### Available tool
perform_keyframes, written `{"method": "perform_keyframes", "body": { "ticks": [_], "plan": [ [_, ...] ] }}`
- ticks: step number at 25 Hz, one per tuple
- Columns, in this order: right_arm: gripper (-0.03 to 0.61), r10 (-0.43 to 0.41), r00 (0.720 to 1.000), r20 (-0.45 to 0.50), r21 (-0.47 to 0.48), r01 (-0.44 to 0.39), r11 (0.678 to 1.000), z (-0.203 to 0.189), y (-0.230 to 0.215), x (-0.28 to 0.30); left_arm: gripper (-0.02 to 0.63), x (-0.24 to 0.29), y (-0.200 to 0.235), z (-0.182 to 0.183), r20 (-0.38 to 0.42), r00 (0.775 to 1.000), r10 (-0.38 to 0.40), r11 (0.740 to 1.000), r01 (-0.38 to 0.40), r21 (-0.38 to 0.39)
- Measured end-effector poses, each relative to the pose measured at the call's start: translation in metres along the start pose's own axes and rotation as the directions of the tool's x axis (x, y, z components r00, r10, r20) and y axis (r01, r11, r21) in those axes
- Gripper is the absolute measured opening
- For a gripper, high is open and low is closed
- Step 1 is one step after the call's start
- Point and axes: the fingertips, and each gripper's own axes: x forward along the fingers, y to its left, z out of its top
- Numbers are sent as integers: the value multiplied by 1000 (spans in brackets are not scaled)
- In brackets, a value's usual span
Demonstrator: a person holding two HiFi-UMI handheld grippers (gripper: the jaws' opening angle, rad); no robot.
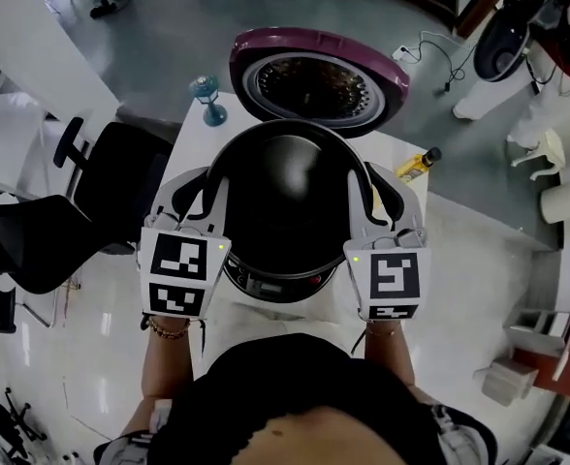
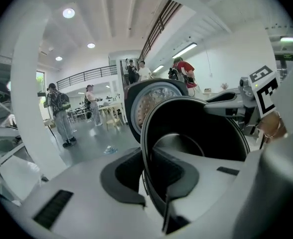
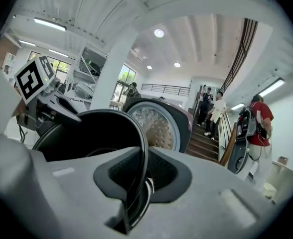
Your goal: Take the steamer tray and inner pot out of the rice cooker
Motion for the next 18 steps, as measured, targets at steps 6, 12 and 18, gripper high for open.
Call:
{"method": "perform_keyframes", "body": {
  "ticks": [6,12,18],
  "plan": [
    [51,69,987,147,-13,-68,998,31,44,-19,38,-55,24,-10,97,991,95,993,-87,-78],
    [48,124,954,274,-24,-122,992,79,100,-10,38,-94,78,-26,120,977,179,981,-168,-95],
    [46,104,955,278,5,-109,994,113,147,4,37,-116,133,-34,130,980,149,985,-135,-107]
  ]
}}
